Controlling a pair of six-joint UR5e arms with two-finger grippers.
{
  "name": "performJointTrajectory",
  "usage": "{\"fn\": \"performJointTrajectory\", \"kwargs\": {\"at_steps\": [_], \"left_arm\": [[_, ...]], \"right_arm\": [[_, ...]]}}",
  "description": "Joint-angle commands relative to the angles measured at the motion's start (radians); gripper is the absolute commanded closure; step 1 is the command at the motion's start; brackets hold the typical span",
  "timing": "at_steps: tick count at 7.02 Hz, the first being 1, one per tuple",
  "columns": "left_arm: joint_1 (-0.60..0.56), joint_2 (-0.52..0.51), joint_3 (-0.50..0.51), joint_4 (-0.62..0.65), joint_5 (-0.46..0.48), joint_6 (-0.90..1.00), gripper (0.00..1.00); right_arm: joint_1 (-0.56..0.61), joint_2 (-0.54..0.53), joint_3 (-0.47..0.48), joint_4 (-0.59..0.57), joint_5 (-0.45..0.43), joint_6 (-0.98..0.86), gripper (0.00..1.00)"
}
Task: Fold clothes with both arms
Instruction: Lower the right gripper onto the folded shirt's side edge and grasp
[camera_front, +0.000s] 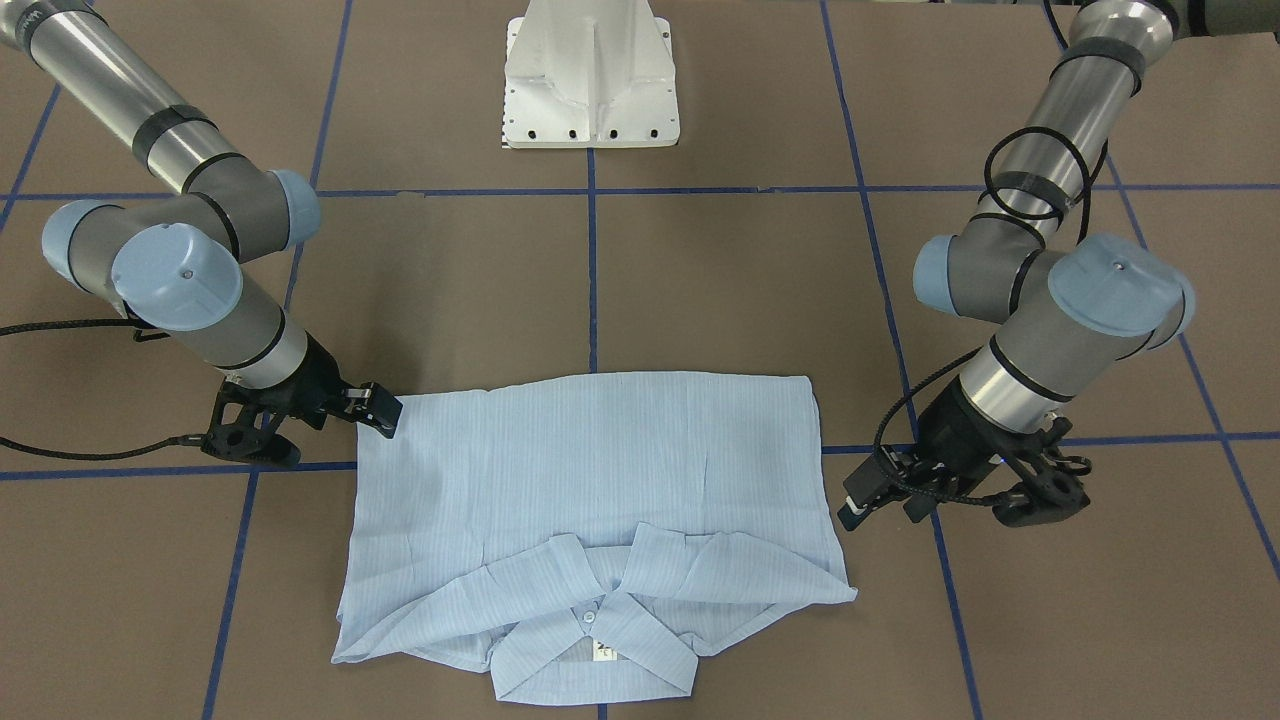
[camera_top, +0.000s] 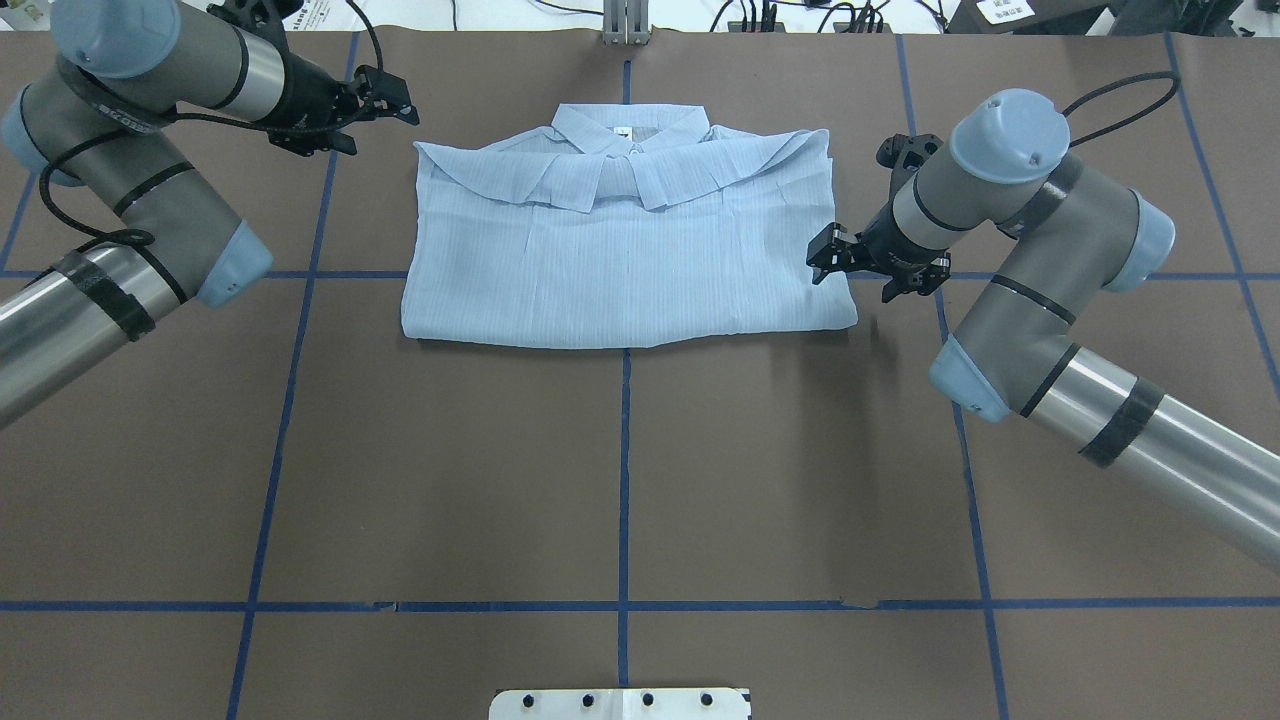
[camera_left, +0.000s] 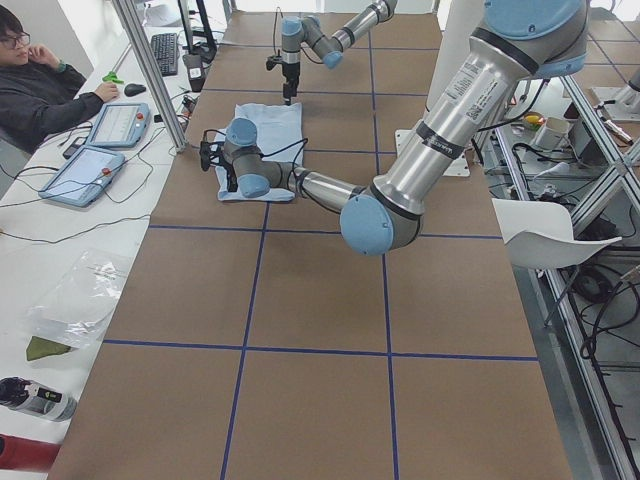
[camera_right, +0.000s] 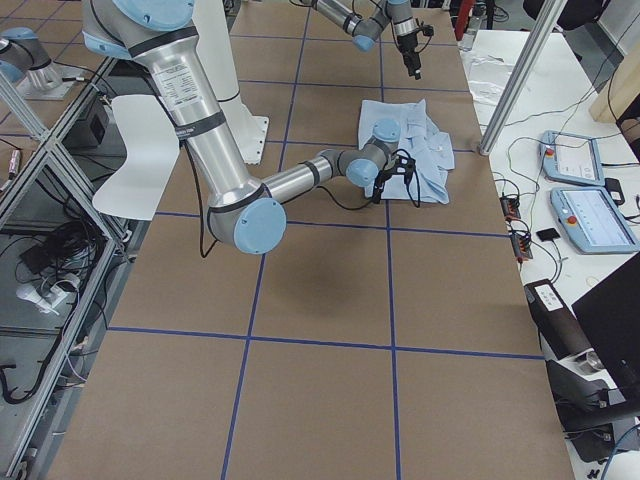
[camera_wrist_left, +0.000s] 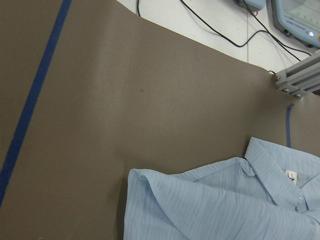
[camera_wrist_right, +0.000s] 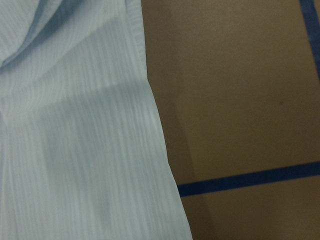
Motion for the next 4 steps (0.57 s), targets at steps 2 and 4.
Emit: {"fn": "performJointTrajectory", "kwargs": {"at_steps": [2, 4], "left_arm": [[-0.001, 0.0, -0.002, 0.0, 0.0, -0.001, 0.0], [-0.001, 0.0, -0.002, 0.0, 0.0, -0.001, 0.0]], "right_arm": [[-0.016, -0.002, 0.001, 0.0, 0.005, 0.0, 0.46], [-0.022, -0.002, 0.001, 0.0, 0.004, 0.0, 1.0]]}}
